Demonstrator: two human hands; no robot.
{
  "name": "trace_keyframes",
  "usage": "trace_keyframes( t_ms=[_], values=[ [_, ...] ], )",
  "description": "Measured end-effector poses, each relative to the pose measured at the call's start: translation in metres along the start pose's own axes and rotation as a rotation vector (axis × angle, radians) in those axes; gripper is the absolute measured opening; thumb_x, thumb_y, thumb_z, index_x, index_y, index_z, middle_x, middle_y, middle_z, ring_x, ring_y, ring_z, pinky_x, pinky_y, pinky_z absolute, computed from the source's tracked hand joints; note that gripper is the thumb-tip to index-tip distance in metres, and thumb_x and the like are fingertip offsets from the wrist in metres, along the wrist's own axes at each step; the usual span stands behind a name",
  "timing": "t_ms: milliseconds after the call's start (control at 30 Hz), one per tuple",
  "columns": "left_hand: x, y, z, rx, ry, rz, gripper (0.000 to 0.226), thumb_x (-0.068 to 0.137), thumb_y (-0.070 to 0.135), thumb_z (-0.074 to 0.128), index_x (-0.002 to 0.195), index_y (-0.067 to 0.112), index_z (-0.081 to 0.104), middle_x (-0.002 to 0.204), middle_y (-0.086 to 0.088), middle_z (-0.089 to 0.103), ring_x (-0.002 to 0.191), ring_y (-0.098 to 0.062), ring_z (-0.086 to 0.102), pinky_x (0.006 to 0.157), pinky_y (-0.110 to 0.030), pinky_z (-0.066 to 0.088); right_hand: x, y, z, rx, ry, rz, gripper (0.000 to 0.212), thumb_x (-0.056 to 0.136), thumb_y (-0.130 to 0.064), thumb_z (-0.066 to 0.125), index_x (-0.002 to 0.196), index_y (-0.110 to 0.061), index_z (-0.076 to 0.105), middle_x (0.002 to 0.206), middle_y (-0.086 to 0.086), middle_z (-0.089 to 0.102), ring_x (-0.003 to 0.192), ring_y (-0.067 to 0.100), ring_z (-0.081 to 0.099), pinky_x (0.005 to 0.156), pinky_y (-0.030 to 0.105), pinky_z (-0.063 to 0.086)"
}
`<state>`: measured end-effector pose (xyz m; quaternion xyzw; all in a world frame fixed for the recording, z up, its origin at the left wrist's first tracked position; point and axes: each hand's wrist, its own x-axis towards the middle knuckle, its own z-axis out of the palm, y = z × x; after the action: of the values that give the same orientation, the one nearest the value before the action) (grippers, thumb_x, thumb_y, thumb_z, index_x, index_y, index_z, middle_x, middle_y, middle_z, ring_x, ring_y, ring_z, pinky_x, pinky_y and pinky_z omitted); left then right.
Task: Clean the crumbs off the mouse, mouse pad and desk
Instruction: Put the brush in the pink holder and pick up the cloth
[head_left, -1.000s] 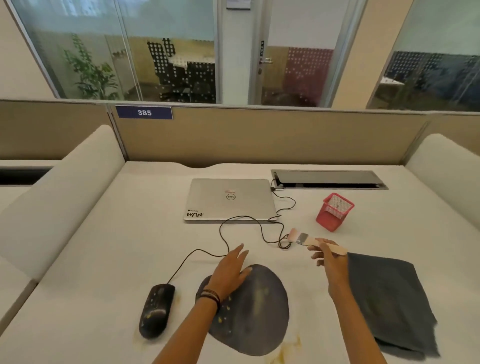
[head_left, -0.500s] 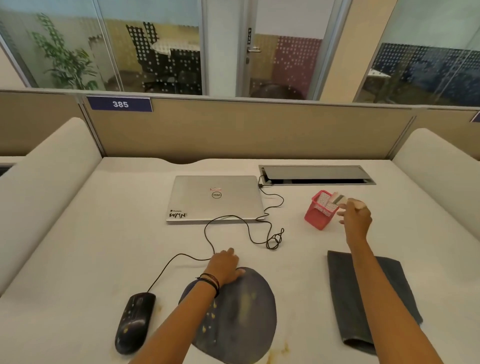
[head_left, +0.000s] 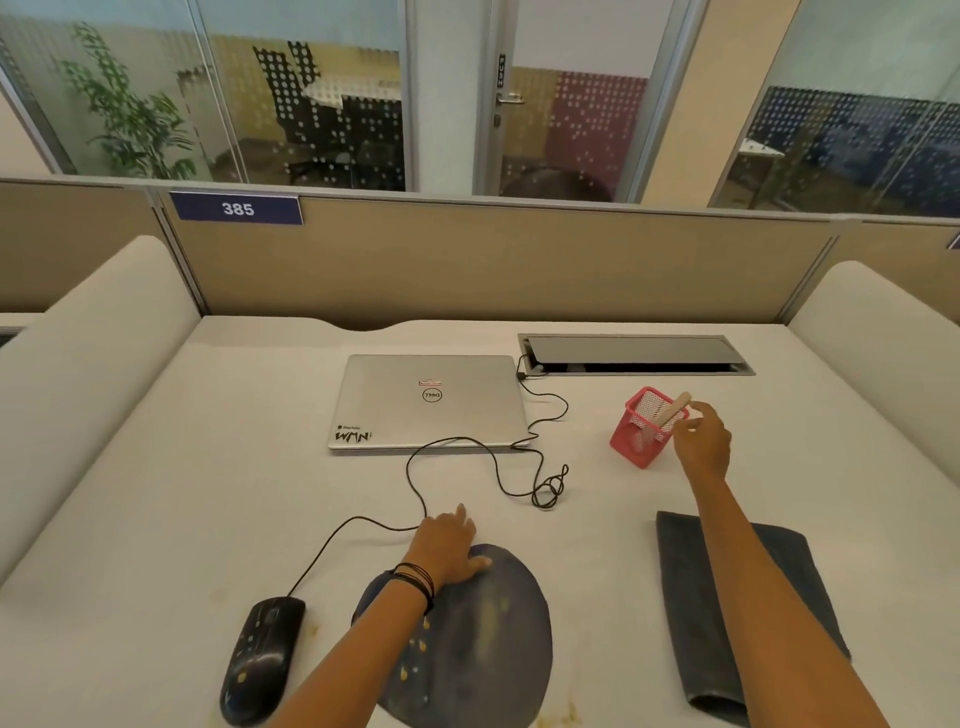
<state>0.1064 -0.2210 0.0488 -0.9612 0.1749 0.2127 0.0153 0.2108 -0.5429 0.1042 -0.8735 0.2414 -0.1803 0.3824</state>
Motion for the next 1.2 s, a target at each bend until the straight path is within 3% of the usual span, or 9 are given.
trace_keyframes(
  t_ms=[133,300,400,667,767,867,1033,1200],
  values=[
    [0.002,-0.001,0.0,0.02,-0.016,0.003,0.071,0.094,0.055,0.036,0.145,0.006,0.029,0.158,-0.015,0.013,0.134,-0.031,0.038,0.109,-0.042,0.033,-0.025,0.011,-0.015,0.104,0.075,0.002,0.043,0.092,-0.005,0.054,0.133,-0.006,0.044,0.125,0.021,0.057,0.111,0.038,0.058,0.092,0.046,0.049],
    [0.001,-0.002,0.003,-0.015,-0.023,-0.007,0.071,0.094,0.057,0.035,0.146,0.009,0.028,0.159,-0.011,0.013,0.136,-0.028,0.037,0.113,-0.042,0.029,-0.076,0.048,-0.036,0.141,0.013,-0.023,0.032,0.092,-0.001,0.05,0.124,-0.001,0.053,0.126,0.022,0.056,0.109,0.036,0.057,0.084,0.034,0.046],
    [0.001,-0.001,0.005,-0.039,-0.006,-0.022,0.072,0.094,0.058,0.035,0.147,0.01,0.027,0.159,-0.01,0.012,0.138,-0.027,0.035,0.114,-0.041,0.028,-0.107,0.077,-0.046,0.089,-0.052,-0.049,0.029,0.091,0.001,0.051,0.119,0.001,0.058,0.125,0.022,0.056,0.114,0.034,0.053,0.096,0.037,0.043],
    [-0.002,0.04,0.019,-0.157,0.165,-0.184,0.058,0.1,0.044,0.028,0.149,0.015,0.018,0.159,-0.01,0.009,0.145,-0.025,0.019,0.118,-0.044,0.016,-0.147,0.143,-0.086,-0.021,0.218,0.106,0.026,0.088,0.003,0.052,0.113,0.0,0.061,0.127,0.025,0.049,0.119,0.041,0.045,0.099,0.051,0.041],
    [0.0,0.086,0.019,-0.194,0.287,-0.098,0.055,0.101,0.039,0.026,0.151,0.018,0.013,0.16,-0.01,0.006,0.148,-0.023,0.009,0.12,-0.043,0.005,-0.153,0.162,-0.099,-0.034,0.251,0.181,0.033,0.089,0.002,0.052,0.121,0.001,0.056,0.134,0.026,0.044,0.124,0.043,0.04,0.098,0.054,0.043],
    [0.005,0.136,0.016,-0.322,0.322,0.035,0.052,0.101,0.038,0.028,0.15,0.021,0.02,0.16,-0.005,0.012,0.148,-0.017,0.009,0.12,-0.039,-0.003,-0.152,0.178,-0.111,-0.024,0.225,0.248,0.039,0.091,-0.001,0.051,0.129,0.001,0.048,0.139,0.027,0.04,0.127,0.044,0.037,0.102,0.055,0.039],
    [0.012,0.204,0.007,-0.849,0.055,0.176,0.054,0.098,0.033,0.046,0.147,0.017,0.03,0.157,-0.005,0.022,0.146,-0.018,0.018,0.119,-0.032,0.014,-0.146,0.189,-0.121,0.018,0.099,0.224,0.042,0.095,-0.007,0.047,0.135,0.003,0.042,0.138,0.025,0.044,0.126,0.041,0.041,0.108,0.05,0.035],
    [0.009,0.238,0.006,-1.187,-0.101,0.165,0.052,0.096,0.024,0.051,0.143,0.012,0.033,0.152,-0.006,0.033,0.134,-0.014,0.037,0.108,-0.025,0.035,-0.141,0.193,-0.122,-0.039,0.049,0.278,0.045,0.097,-0.018,0.046,0.137,0.003,0.04,0.137,0.025,0.047,0.125,0.042,0.045,0.106,0.05,0.037]
  ],
)
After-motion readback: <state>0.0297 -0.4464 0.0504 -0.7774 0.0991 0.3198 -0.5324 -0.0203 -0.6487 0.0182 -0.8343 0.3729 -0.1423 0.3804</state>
